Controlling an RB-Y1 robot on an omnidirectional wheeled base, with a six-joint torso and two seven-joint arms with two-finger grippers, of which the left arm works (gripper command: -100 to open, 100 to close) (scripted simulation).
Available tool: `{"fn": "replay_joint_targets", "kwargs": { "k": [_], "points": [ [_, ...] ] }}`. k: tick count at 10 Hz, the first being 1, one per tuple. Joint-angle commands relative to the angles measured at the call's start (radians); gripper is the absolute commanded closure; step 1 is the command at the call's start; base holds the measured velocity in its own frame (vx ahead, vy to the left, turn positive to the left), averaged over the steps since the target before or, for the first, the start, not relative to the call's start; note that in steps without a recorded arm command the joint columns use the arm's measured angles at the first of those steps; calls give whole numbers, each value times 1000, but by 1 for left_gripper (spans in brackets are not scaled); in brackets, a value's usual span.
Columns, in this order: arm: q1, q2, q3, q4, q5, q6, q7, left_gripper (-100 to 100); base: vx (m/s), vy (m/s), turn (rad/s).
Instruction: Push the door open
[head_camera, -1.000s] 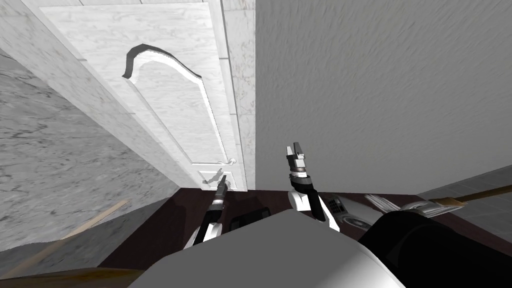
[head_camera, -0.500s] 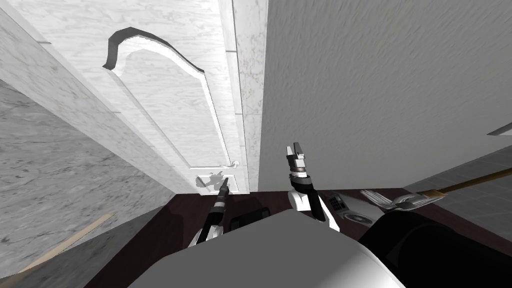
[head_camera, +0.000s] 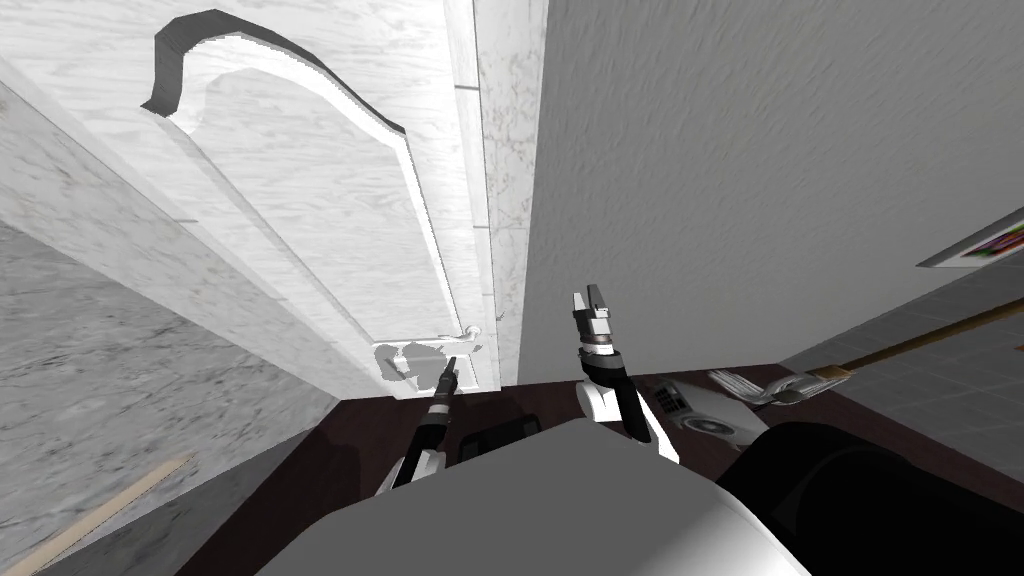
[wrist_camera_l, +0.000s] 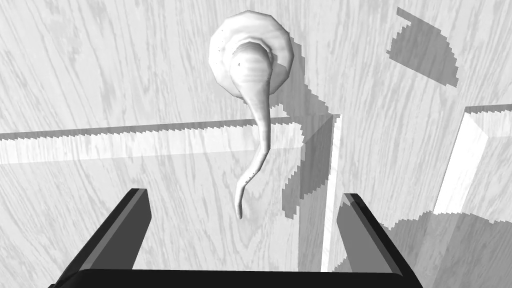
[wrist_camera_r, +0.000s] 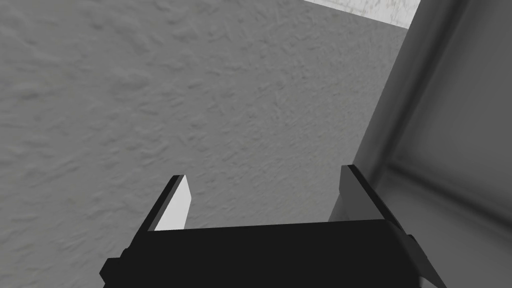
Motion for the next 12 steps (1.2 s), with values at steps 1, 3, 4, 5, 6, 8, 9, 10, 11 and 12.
{"fn": "replay_joint_targets", "kwargs": {
  "k": [1, 3, 4, 5, 6, 8, 9, 10, 11, 12],
  "points": [
    [-22, -7, 35, 20, 7, 5, -4, -100, 58, -7, -271],
    [-54, -13, 76, 54, 16, 6, -6, -100, 56, -13, -171],
    [-70, -17, 98, 73, 21, 7, -7, -100, 57, -20, -204],
    [-87, -20, 120, 91, 25, 7, -8, -100, 53, -13, -201],
    [-104, -23, 142, 110, 30, 8, -9, -100, 59, -4, -175],
    [-136, -30, 182, 144, 39, 9, -12, -100, 53, 1, -198],
    [-149, -32, 200, 158, 43, 9, -12, -100, 49, 5, -161],
    [-170, -37, 226, 181, 48, 10, -14, -100, 60, -5, -231],
    [-179, -38, 238, 191, 51, 10, -14, -100, 62, -5, -182],
    [-162, -40, 227, 171, 48, 11, -17, -100, 26, 1, -24]
  ]
}}
